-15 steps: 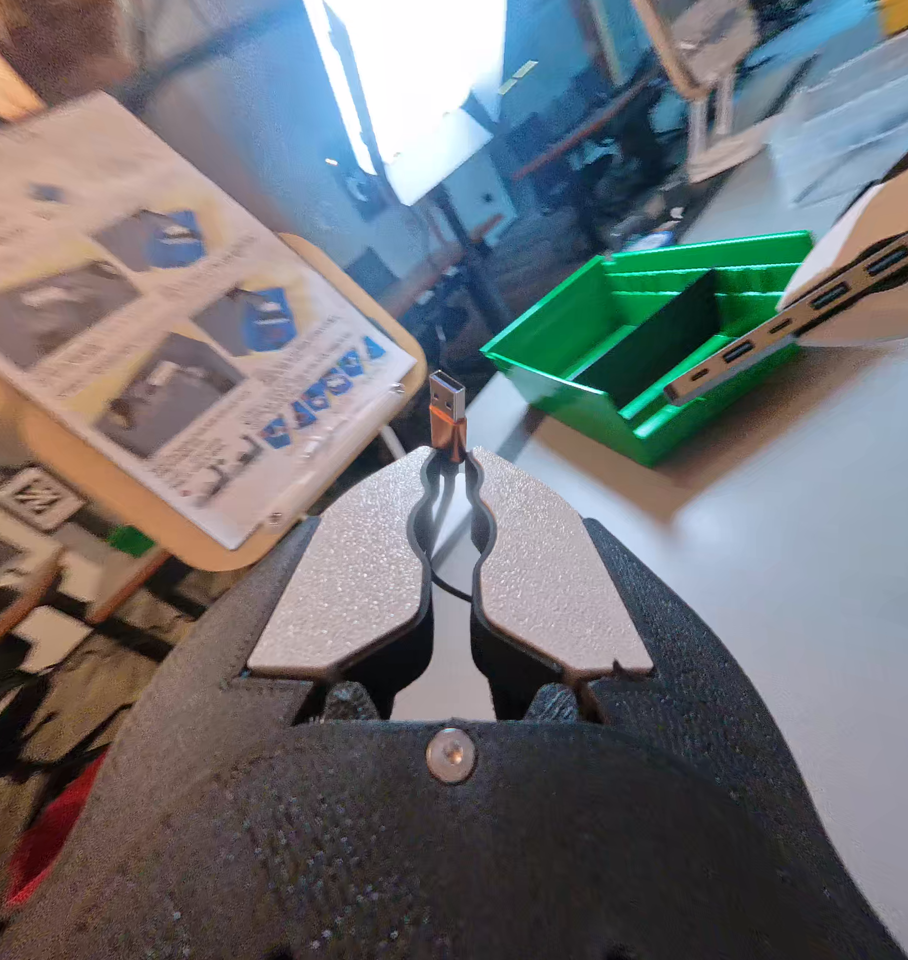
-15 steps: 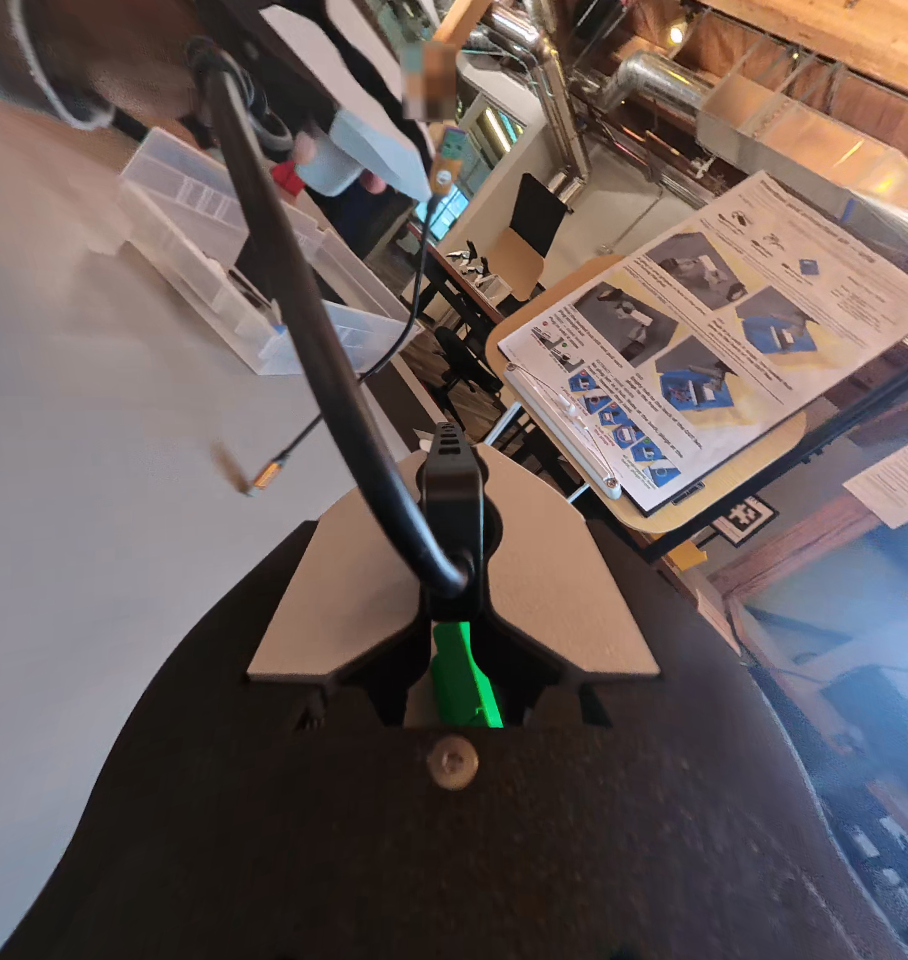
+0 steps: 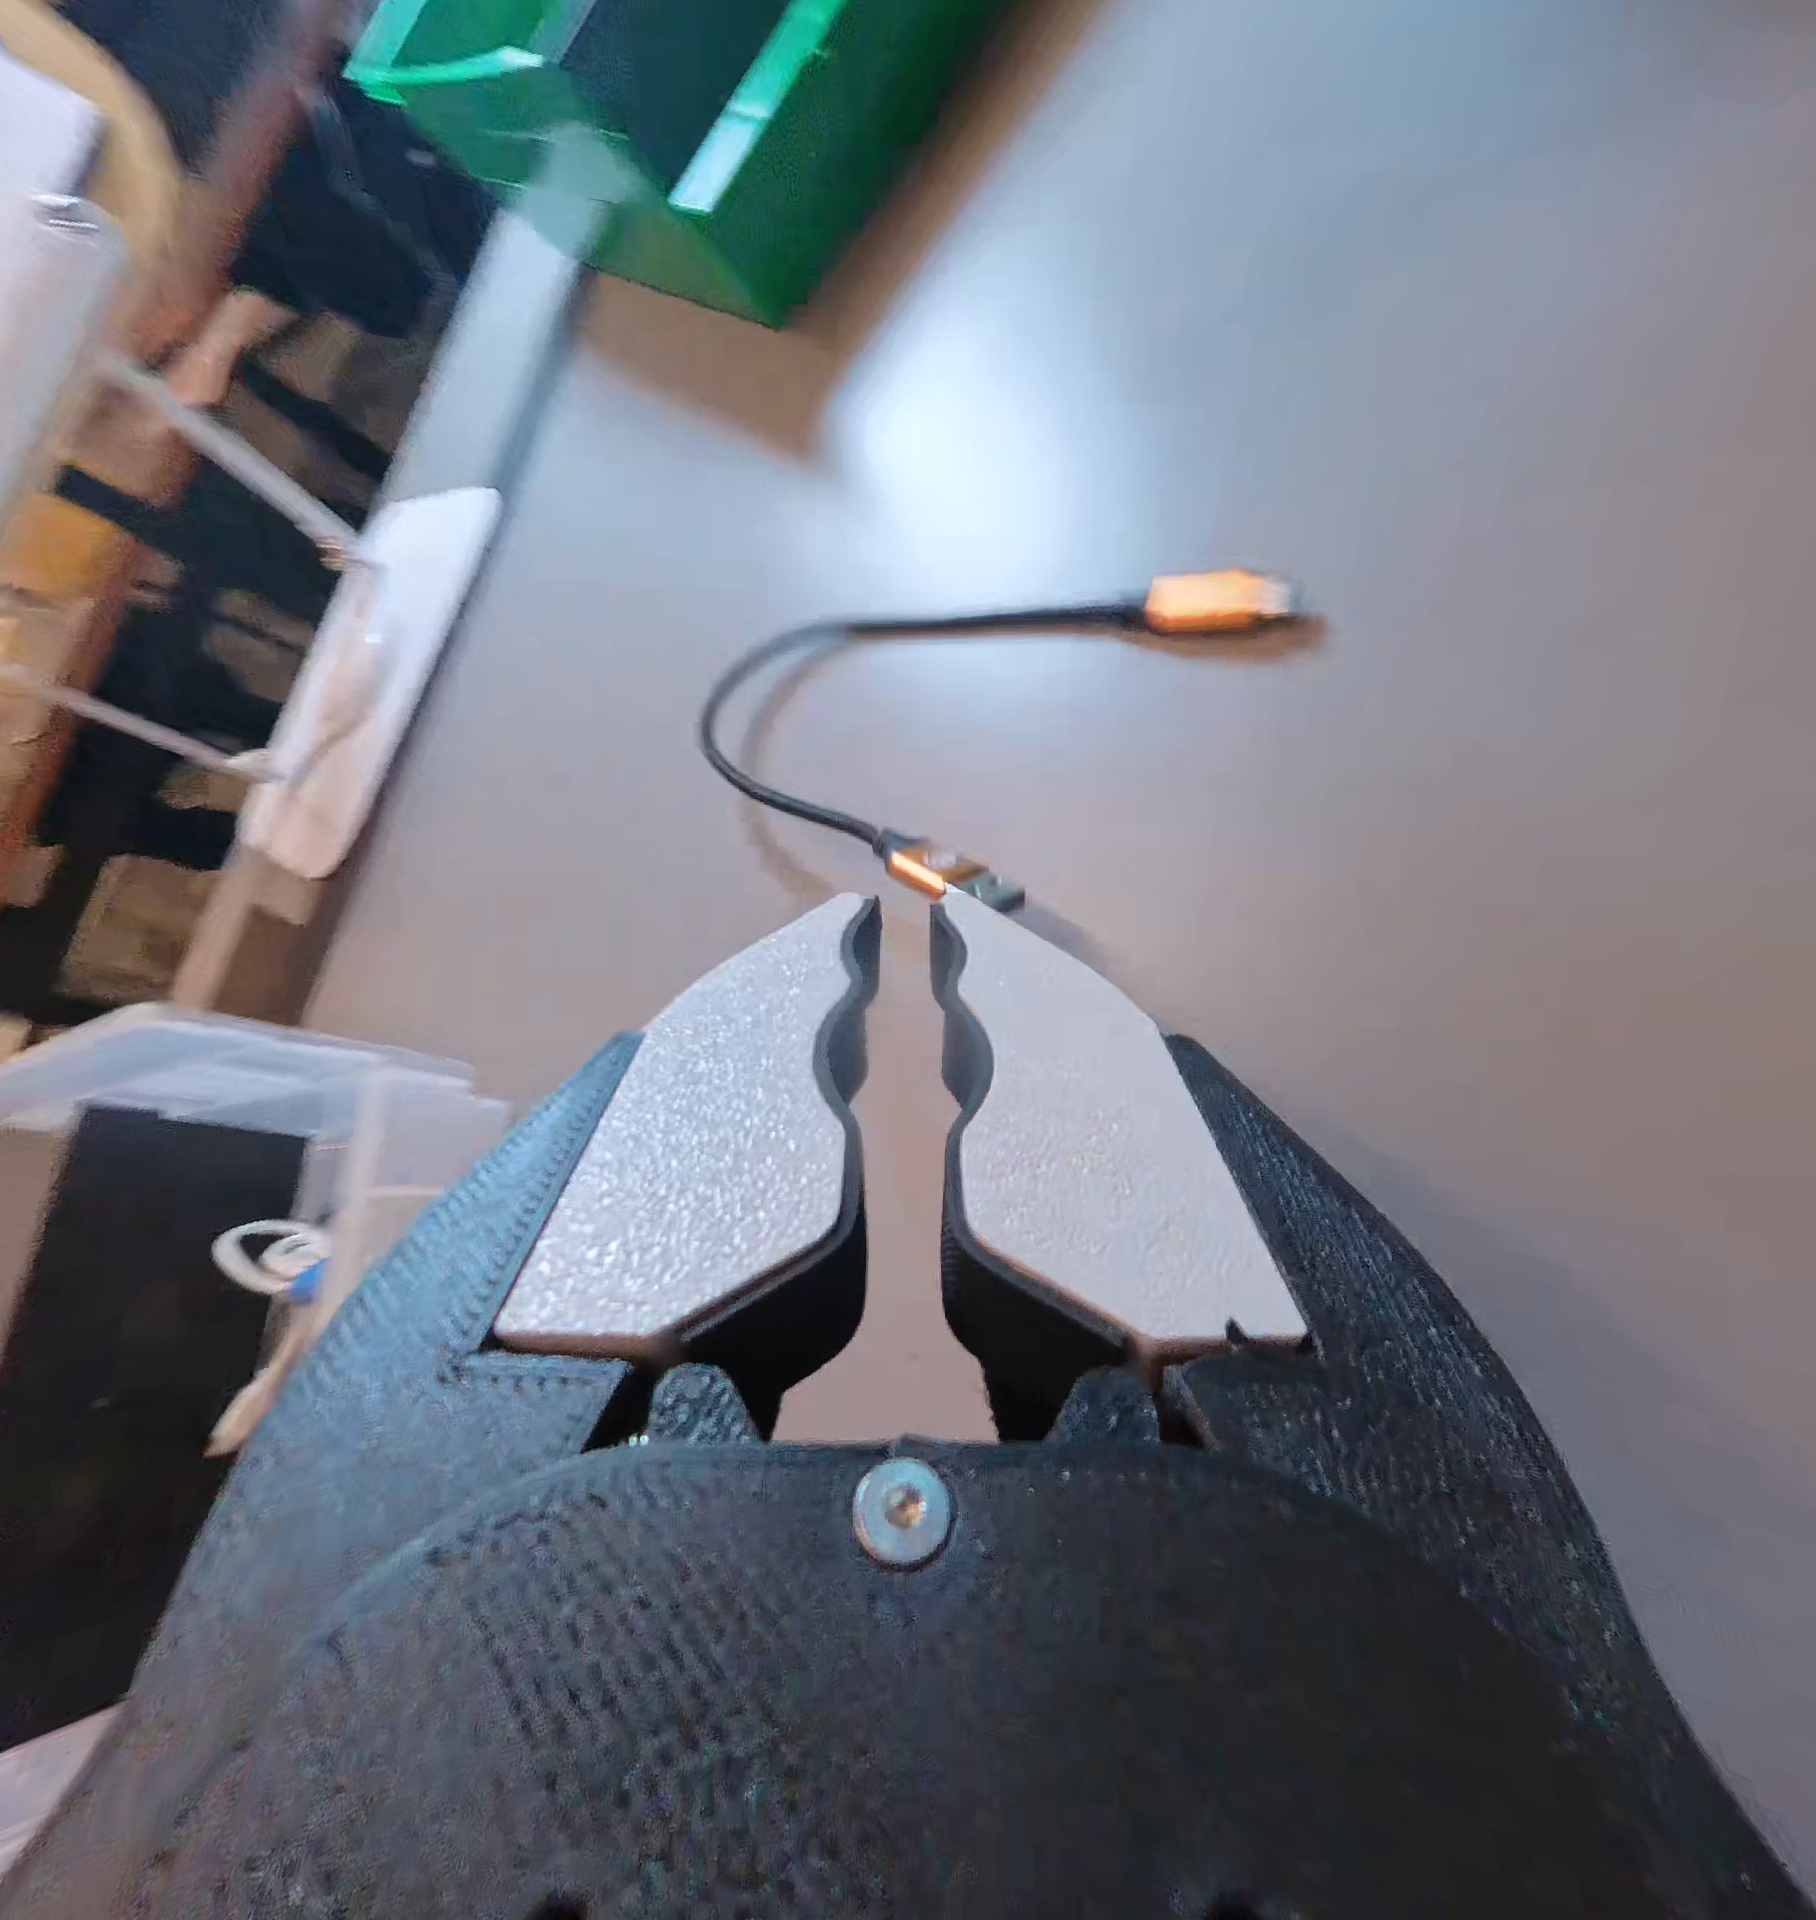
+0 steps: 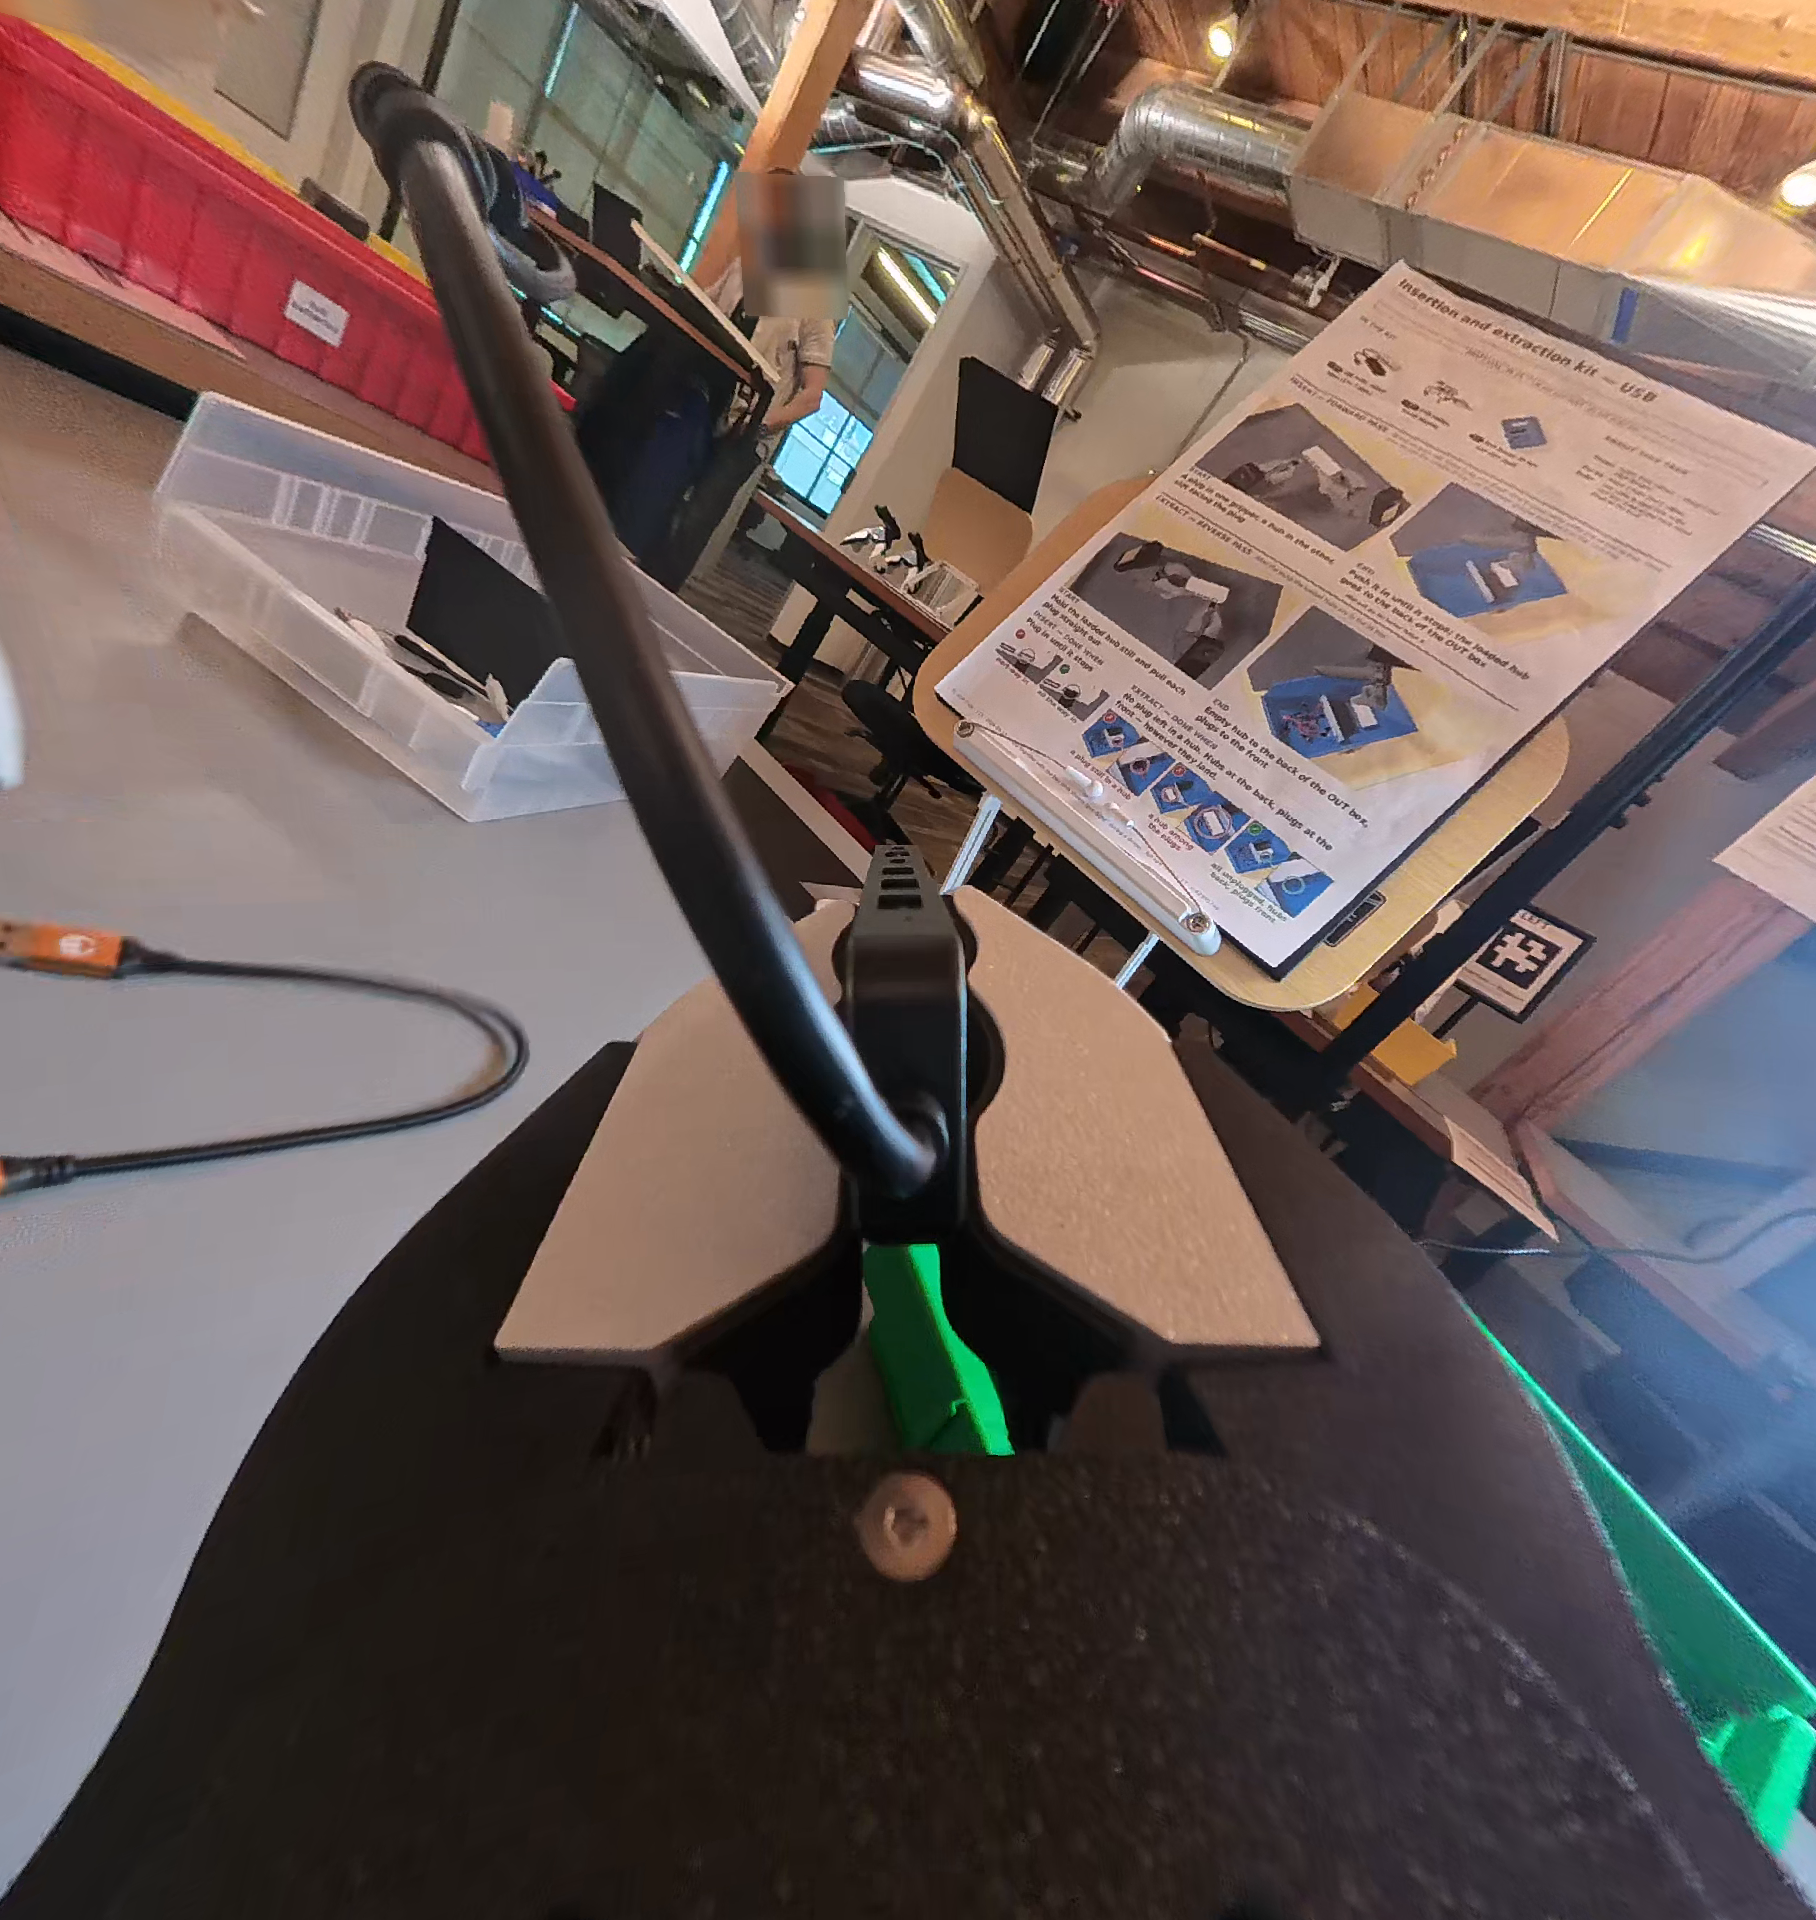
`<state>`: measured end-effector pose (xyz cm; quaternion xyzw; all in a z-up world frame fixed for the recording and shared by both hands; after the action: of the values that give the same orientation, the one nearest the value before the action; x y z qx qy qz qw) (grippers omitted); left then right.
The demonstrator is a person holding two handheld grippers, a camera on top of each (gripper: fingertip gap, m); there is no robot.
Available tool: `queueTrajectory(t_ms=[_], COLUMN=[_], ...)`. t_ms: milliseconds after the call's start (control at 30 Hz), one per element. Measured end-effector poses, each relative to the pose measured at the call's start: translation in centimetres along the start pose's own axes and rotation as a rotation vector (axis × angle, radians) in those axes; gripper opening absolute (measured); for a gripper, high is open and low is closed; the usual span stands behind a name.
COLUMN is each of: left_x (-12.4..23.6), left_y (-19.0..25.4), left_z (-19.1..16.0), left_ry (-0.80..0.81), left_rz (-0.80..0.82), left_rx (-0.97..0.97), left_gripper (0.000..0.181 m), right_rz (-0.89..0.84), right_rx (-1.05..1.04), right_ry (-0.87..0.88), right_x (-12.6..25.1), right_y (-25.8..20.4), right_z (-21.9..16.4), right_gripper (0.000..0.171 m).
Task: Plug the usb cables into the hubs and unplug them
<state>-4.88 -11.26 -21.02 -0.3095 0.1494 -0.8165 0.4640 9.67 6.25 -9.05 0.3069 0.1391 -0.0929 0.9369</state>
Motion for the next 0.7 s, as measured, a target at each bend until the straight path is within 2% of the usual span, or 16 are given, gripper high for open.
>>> queueTrajectory(t_ms=[33, 133, 300, 467, 567, 633, 700], left_x=[0.4, 1.9, 1.5, -2.8, -6.0, -8.1, -10.1], left_y=[1.5, 4.1, -0.7, -5.4, -6.3, -6.1, -5.8], left_z=[-0.3, -0.6, -0.8, -3.2, -2.6, -1.3, -0.1], left_ry=[-0.03, -0.101, -0.184, -0.305, -0.29, -0.236, -0.196], left_rz=[-0.077, -0.298, -0.37, -0.581, -0.697, -0.758, -0.798], left_rx=[0.003, -0.028, -0.33, -0.669, -0.847, -0.833, -0.709], left_gripper=[0.014, 0.029, 0.031, 0.03, 0.03, 0.031, 0.031], right_rz=[-0.001, -0.003, -0.003, -0.009, -0.013, -0.018, -0.024], right_rx=[-0.005, -0.025, -0.068, -0.079, -0.084, -0.089, -0.099], right_ry=[0.001, 0.004, 0.006, -0.005, -0.012, -0.016, -0.016], right_x=[0.0, -0.1, -0.3, -0.1, 0.1, 0.3, 0.6], right_y=[0.0, -0.1, -0.1, 0.2, 0.6, 0.9, 1.3], right_z=[0.0, 0.0, -0.3, -0.5, -0.8, -1.0, -1.1], right_gripper=[0.011, 0.011, 0.011, 0.011, 0.011, 0.011, 0.011])
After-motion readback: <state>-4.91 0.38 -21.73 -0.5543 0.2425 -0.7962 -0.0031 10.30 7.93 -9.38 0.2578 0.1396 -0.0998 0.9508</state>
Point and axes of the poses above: each gripper's, where its closed fingertips meet, x back along the fingers, z out of its top, y = z × x across the jaws, the point moved 2 cm from there along x, back along the fingers, and after that the axes turned 15 degrees about y, right-handed, at the moved point
